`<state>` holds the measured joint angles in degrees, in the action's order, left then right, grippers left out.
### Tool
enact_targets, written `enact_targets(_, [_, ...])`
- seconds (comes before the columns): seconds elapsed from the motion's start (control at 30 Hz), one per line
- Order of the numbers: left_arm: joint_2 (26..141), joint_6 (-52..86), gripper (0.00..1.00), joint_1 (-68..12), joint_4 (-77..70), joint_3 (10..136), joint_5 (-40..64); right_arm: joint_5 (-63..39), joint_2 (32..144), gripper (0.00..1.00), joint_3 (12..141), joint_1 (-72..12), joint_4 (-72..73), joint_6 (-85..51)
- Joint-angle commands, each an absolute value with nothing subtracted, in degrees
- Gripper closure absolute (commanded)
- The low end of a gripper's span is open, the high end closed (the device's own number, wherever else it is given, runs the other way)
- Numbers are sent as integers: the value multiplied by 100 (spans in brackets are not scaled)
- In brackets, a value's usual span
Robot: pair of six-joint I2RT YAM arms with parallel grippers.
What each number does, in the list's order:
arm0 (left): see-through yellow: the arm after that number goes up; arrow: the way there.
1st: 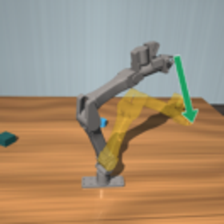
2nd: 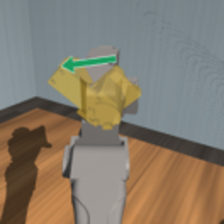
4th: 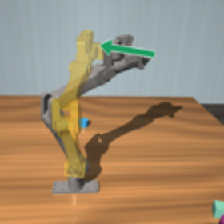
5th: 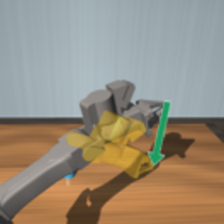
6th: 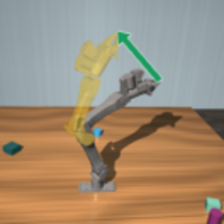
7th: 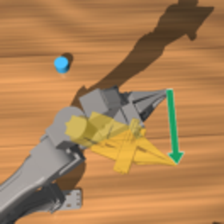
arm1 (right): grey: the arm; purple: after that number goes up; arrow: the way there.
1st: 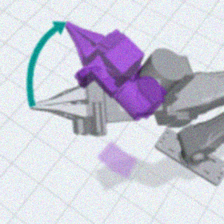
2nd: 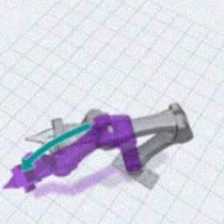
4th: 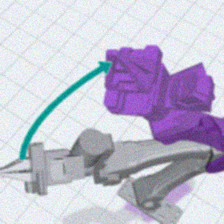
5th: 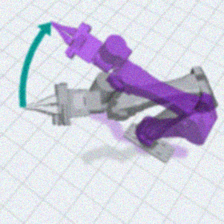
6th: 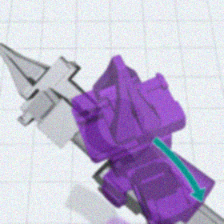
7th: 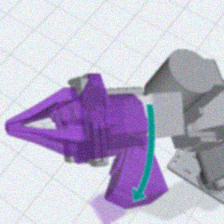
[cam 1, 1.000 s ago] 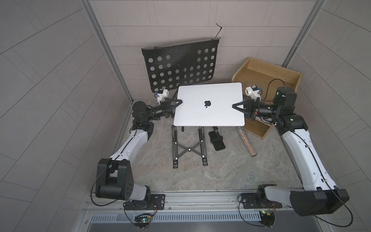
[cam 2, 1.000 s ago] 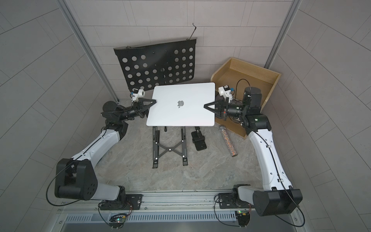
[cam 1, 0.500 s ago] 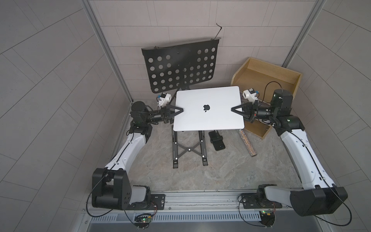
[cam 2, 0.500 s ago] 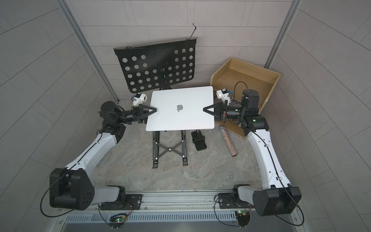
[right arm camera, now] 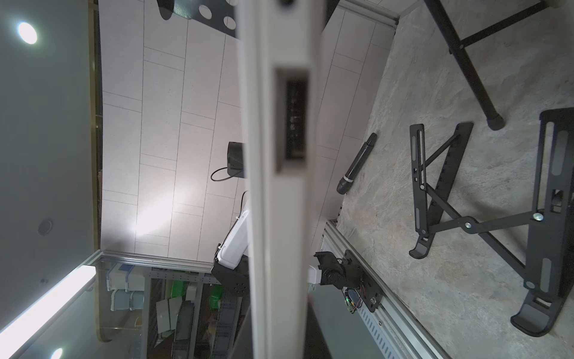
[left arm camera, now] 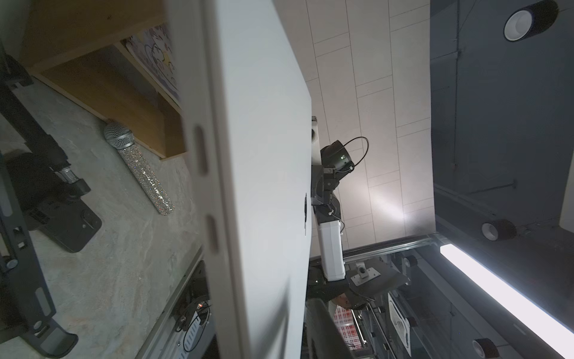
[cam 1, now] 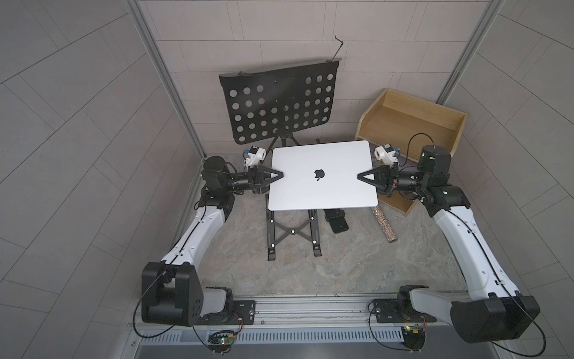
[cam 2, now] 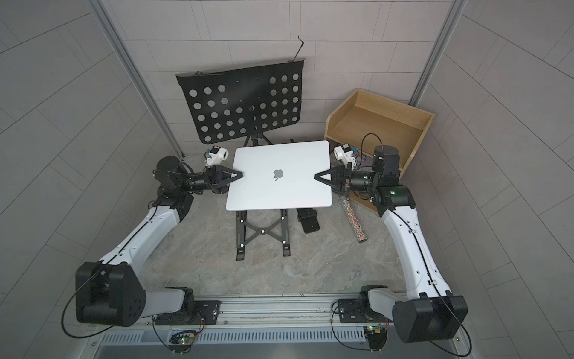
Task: Close the laptop lid and set it aside
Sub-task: Pick up the laptop from the computer stand.
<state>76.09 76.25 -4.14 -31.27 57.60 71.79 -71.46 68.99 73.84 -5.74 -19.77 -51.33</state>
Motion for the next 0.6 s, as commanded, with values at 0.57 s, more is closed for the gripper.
enact_targets(0.57, [7253,8998,87,-642,-3870,5693,7359,-7595,6534,100,7435,-601,-1459,-4699])
